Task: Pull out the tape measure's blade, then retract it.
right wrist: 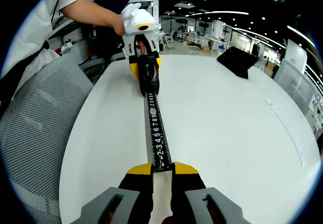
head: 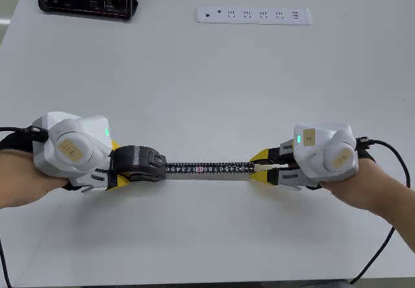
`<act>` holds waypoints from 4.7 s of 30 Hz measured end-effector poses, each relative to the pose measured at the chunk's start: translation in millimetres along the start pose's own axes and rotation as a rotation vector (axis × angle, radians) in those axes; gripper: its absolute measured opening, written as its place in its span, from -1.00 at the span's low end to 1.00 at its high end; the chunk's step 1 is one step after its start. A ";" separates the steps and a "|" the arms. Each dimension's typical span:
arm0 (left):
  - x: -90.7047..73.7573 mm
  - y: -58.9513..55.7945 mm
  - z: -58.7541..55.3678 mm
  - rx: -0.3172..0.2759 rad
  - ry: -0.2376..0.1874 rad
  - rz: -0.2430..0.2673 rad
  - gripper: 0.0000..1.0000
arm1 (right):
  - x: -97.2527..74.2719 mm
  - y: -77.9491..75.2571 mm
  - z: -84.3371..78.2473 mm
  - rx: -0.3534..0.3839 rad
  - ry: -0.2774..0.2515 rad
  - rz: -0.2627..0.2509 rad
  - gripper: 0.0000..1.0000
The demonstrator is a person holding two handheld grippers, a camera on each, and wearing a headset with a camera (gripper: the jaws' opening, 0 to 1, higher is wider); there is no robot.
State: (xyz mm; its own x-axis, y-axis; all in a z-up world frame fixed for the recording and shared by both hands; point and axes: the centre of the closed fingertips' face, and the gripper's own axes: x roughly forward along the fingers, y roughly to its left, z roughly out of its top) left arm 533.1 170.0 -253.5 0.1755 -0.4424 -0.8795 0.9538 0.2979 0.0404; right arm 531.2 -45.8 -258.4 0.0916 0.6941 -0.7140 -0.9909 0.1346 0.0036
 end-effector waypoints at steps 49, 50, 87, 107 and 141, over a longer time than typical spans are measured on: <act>0.2 0.8 0.2 -0.002 0.000 0.007 -0.46 | -49.0 -8.7 -53.0 0.011 0.128 -0.020 -0.84; 0.2 0.9 0.3 -0.002 0.000 0.007 -0.46 | -50.1 -8.6 -54.0 0.012 0.128 -0.020 -0.84; 1.3 1.5 4.1 -0.058 -0.014 0.034 -0.42 | -46.1 -5.8 -58.3 0.060 0.190 -0.006 -0.76; -0.6 0.5 8.0 -0.116 -0.044 0.042 -0.30 | -49.3 -6.0 -56.3 0.125 0.159 -0.015 -0.54; -35.8 -8.7 15.2 -0.422 -0.254 0.141 -0.02 | -64.0 7.7 -30.9 0.235 0.045 -0.179 -0.15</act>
State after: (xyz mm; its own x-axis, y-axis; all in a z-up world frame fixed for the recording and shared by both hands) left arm 522.2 170.3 -215.1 0.3992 -0.5492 -0.7342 0.7438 0.6622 -0.0909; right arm 514.7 -111.0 -234.3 0.2535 0.6133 -0.7481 -0.9087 0.4162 0.0332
